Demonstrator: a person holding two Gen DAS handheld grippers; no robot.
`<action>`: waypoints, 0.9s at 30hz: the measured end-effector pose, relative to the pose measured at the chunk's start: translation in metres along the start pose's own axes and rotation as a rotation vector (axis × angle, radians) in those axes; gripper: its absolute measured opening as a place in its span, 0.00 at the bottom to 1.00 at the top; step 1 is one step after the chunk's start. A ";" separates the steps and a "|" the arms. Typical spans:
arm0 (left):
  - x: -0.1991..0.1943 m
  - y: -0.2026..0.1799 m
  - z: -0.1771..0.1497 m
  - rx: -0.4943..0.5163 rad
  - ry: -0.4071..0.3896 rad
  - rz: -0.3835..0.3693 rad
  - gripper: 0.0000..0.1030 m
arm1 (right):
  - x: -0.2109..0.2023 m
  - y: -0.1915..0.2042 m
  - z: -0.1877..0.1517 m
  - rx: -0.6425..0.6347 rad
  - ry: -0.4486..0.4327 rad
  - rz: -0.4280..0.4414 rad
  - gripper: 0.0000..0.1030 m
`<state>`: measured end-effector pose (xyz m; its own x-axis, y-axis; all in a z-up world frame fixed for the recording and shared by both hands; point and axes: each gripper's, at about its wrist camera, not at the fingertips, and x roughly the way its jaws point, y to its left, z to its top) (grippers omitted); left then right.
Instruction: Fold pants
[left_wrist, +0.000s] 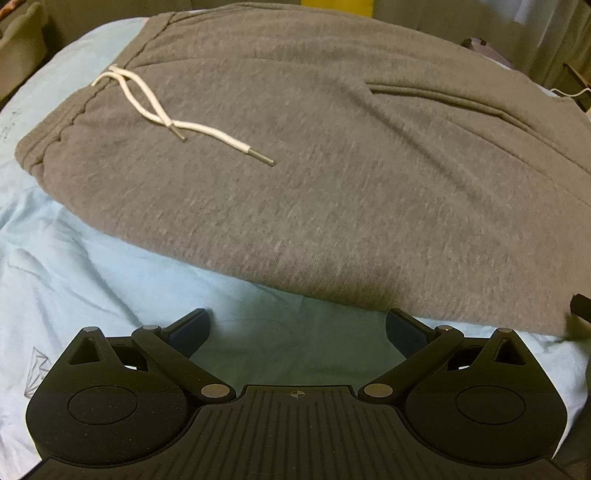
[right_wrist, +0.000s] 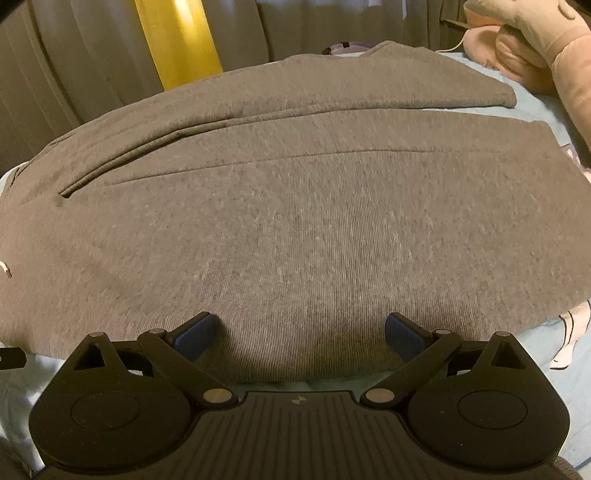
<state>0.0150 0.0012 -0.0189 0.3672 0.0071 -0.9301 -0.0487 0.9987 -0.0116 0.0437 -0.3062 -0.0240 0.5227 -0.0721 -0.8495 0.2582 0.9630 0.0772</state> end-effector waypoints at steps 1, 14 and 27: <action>0.001 0.000 0.000 0.001 0.001 0.002 1.00 | 0.001 0.000 0.000 0.000 0.001 -0.001 0.96; -0.003 0.001 0.018 -0.078 -0.051 -0.020 1.00 | -0.008 -0.022 0.008 0.120 -0.039 0.062 0.96; 0.027 -0.033 0.126 -0.337 -0.218 0.106 1.00 | 0.025 -0.046 0.026 0.271 0.000 -0.012 0.97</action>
<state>0.1439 -0.0251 0.0024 0.5306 0.1556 -0.8332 -0.3850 0.9200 -0.0734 0.0660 -0.3587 -0.0358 0.5178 -0.0832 -0.8515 0.4726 0.8575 0.2036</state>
